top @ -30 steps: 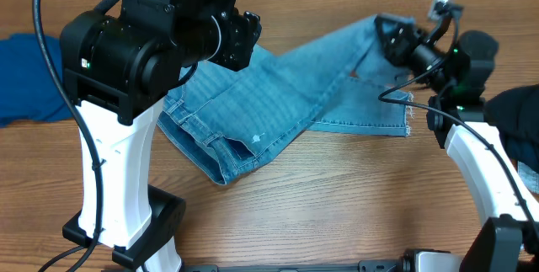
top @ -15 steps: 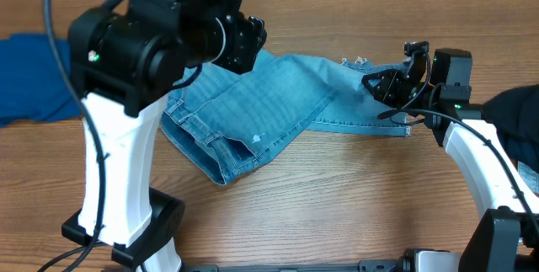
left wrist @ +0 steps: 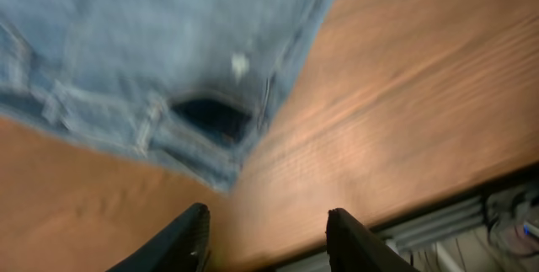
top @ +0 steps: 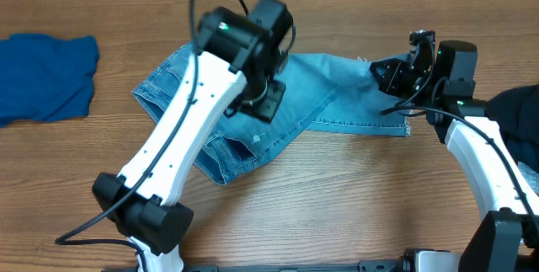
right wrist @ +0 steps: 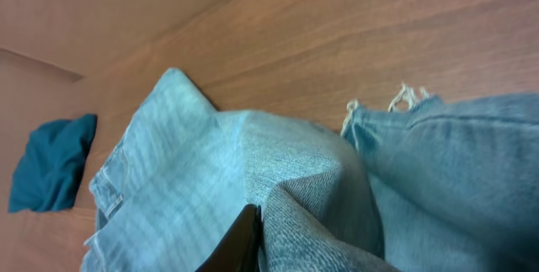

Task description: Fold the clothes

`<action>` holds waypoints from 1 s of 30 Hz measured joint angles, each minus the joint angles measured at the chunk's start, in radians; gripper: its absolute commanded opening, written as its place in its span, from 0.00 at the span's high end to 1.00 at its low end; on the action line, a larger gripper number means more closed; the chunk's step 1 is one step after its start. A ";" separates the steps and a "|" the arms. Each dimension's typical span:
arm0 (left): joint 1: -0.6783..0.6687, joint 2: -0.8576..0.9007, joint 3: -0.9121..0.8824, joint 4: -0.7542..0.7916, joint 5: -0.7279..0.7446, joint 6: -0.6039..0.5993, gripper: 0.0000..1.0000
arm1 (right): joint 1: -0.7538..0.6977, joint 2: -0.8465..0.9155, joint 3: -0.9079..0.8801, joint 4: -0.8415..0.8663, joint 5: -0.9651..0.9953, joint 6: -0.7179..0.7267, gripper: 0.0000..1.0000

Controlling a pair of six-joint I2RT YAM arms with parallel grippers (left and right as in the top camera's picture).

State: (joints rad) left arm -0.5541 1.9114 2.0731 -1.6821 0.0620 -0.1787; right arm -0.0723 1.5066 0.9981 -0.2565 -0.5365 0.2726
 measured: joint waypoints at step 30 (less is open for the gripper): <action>-0.092 0.000 -0.850 0.662 -0.271 -0.004 0.40 | 0.000 0.000 0.003 0.014 0.018 -0.005 0.89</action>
State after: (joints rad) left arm -0.6460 1.9118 1.2228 -1.0203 -0.2089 -0.1825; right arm -0.0727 1.5066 1.0008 -0.2428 -0.5190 0.2672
